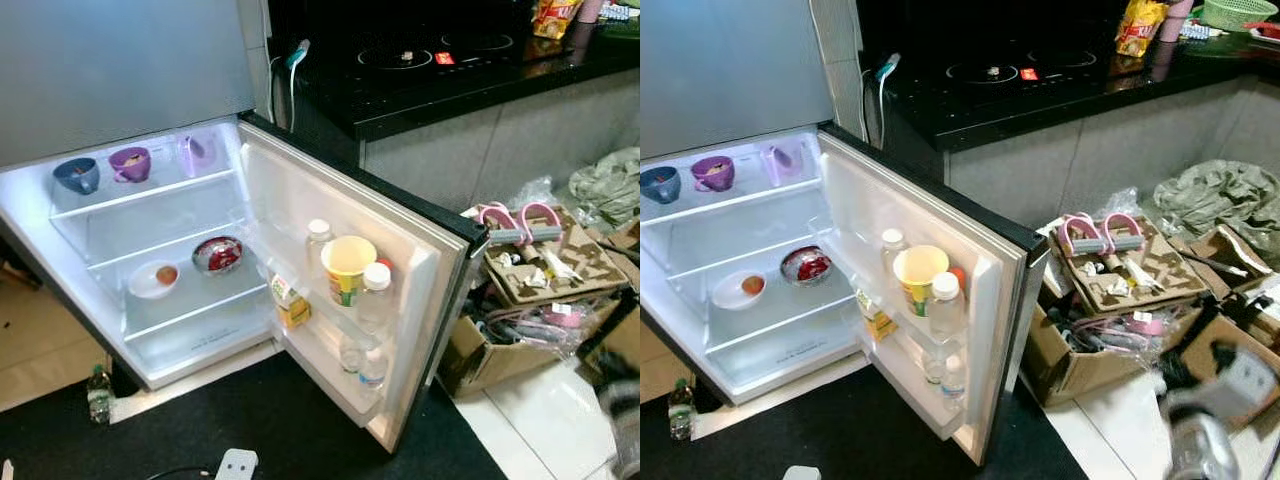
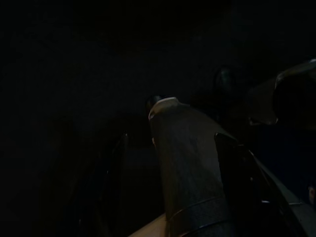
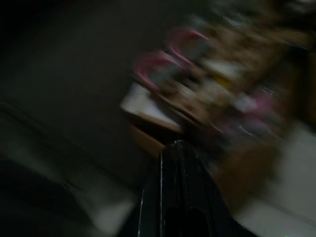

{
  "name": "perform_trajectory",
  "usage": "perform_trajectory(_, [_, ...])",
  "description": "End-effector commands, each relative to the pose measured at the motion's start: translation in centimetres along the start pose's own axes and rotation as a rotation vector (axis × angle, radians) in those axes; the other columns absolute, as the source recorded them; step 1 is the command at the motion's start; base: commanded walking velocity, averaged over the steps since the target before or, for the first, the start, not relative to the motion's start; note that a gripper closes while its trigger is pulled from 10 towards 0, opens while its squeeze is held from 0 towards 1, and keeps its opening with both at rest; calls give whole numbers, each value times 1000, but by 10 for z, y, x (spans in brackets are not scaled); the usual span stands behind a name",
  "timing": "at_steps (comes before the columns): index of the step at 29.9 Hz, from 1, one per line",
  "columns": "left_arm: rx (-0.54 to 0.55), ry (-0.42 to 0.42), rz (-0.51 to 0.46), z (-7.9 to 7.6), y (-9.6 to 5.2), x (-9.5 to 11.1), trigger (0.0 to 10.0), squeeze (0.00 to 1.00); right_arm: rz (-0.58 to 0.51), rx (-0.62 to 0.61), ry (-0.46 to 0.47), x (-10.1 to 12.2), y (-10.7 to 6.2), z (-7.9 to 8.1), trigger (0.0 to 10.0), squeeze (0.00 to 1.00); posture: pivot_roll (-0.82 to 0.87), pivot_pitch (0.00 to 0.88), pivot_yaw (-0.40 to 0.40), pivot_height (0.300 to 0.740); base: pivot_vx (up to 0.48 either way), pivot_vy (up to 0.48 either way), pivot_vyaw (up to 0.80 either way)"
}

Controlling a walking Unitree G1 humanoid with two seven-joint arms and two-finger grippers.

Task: Restocking fridge

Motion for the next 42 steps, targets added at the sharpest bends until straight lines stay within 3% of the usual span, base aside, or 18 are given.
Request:
perform_trajectory(1, [14,4,42,7,-3,-13,10000,0,-20,67,11,4,4,12,9216,0,-38,6,24,740,0,0,0])
perform_trajectory(2, [14,5,43,7,-3,-13,10000,0,-34,121,12,8,9,24,10000,0,-38,6,24,740,0,0,0])
perform_trajectory(5, [13,6,45,7,-3,-14,10000,0,-65,265,17,17,18,56,10000,0,-34,9,21,740,0,0,0])
perform_trajectory(6, [13,6,45,7,-3,-14,10000,0,-65,265,17,17,18,56,10000,0,-34,9,21,740,0,0,0])
perform_trajectory(8, [11,6,47,6,-3,-15,10000,0,-80,370,-12,21,24,81,10000,0,-30,12,24,740,0,0,0])
perform_trajectory(9, [11,6,47,6,-3,-15,10000,0,-80,370,-12,21,24,81,10000,0,-30,12,24,740,0,0,0])
perform_trajectory(12, [6,7,50,6,-4,-17,10000,0,-110,496,-76,29,30,118,10000,0,-29,14,25,740,0,0,0])
perform_trajectory(17, [5,6,48,7,-4,-17,10000,0,-120,564,-134,32,34,142,10000,0,-28,17,25,740,0,0,0])
perform_trajectory(21, [4,6,46,7,-4,-16,10000,0,-69,630,-222,21,32,155,10000,0,-29,18,25,740,0,0,0])
perform_trajectory(23, [2,7,45,6,-4,-16,10000,0,-10,719,-323,6,26,168,10000,0,-30,17,23,740,0,0,0])
perform_trajectory(24, [2,7,45,6,-4,-16,10000,0,-10,719,-323,6,26,168,10000,0,-30,17,23,740,0,0,0])
perform_trajectory(28, [-2,8,44,5,-3,-16,10000,0,67,965,-362,-15,6,191,10000,0,-31,15,22,740,0,0,0])
perform_trajectory(31, [-4,10,46,5,-3,-16,10000,0,190,1425,-307,-41,-51,227,10000,0,-40,12,21,740,0,0,0])
perform_trajectory(33, [-4,10,45,4,-3,-16,10000,0,220,1608,-229,-44,-81,245,10000,0,-41,10,18,740,0,0,0])
perform_trajectory(36, [-4,6,42,4,-3,-15,10000,0,193,1710,-97,-31,-99,263,10000,0,-38,8,18,740,0,0,0])
perform_trajectory(38, [-4,6,42,4,-3,-15,10000,0,178,1715,-62,-28,-99,267,10000,0,-36,7,18,740,0,0,0])
perform_trajectory(41, [-5,5,41,3,-3,-15,10000,0,160,1647,-60,-30,-87,264,10000,0,-37,7,20,740,0,0,0])
perform_trajectory(42, [-5,5,41,3,-3,-15,10000,0,157,1529,-124,-40,-69,256,10000,0,-37,7,20,740,0,0,0])
Point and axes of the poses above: a point about 5 cm out from each wrist's last joint towards the gripper, its own y axis pointing out of the wrist towards the gripper, its own x axis along the axis of the wrist's last joint, z = x × y, the point moved 4 cm from there along y, pointing out of the wrist towards the gripper, and after that the axes turned 10 degrees about -y, right-handed, at the moved point
